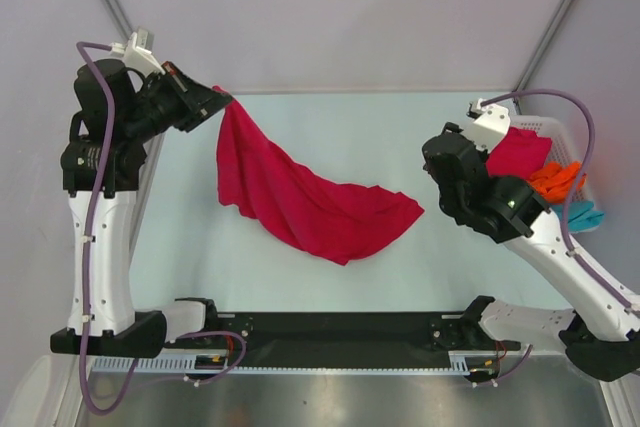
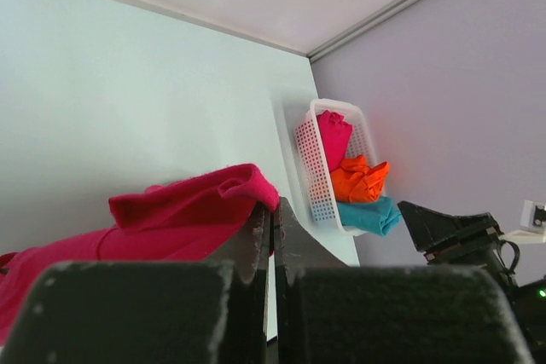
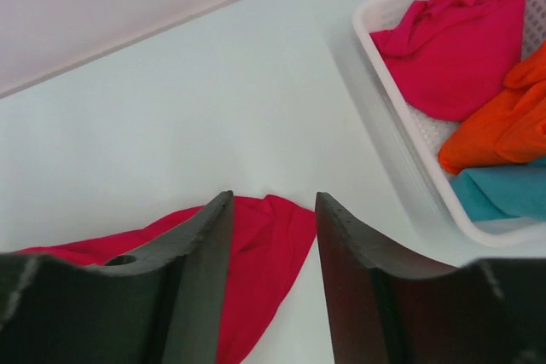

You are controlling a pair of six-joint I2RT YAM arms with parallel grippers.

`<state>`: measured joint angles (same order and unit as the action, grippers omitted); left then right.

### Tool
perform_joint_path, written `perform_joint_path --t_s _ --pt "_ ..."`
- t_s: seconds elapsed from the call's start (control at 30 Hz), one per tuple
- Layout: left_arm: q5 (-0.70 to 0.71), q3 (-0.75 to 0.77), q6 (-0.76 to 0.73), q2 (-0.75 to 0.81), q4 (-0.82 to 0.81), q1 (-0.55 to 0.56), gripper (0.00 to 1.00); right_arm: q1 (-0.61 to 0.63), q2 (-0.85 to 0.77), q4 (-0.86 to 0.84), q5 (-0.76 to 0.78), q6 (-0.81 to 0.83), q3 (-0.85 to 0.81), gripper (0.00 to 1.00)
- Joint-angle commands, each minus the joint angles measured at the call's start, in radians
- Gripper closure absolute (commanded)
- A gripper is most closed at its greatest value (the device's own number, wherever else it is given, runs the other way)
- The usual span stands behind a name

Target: Fold and stack the t-shirts

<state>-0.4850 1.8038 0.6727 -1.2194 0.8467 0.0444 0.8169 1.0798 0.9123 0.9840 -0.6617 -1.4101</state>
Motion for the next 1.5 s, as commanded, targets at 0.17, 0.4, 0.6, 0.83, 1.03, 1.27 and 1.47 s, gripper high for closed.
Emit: perform_joint_path --t_s 0.17,0.4,0.6,0.83,1.03,1.27,1.47 --pt "-0.04 -0.008 0.002 0.006 -0.069 -0.015 1.0 -0.343 0.012 -0.422 -0.732 0.083 0.374 0.41" --pt "-0.046 -0.032 -0.005 0.009 -0.07 -0.018 1.0 -0.388 0.277 -0.509 -1.034 0.08 0.347 0.4" --pt "-0.046 -0.064 -0.007 0.014 -0.087 -0.02 1.0 -0.311 0.413 -0.569 -1.071 0.047 0.306 0.4" --pt "-0.058 -0.092 -0.009 0.012 -0.109 -0.029 1.0 -0.251 0.516 -0.596 -1.079 0.011 0.316 0.41" --pt "-0.075 -0.116 -0.01 0.015 -0.126 -0.04 1.0 -0.239 0.529 -0.595 -1.042 -0.001 0.338 0.41" --pt "-0.098 -0.139 -0.01 0.021 -0.139 -0.072 1.0 -0.236 0.543 -0.575 -1.009 -0.006 0.353 0.42" --pt "-0.115 -0.153 -0.01 0.029 -0.144 -0.09 1.0 -0.237 0.54 -0.567 -0.986 -0.015 0.375 0.42"
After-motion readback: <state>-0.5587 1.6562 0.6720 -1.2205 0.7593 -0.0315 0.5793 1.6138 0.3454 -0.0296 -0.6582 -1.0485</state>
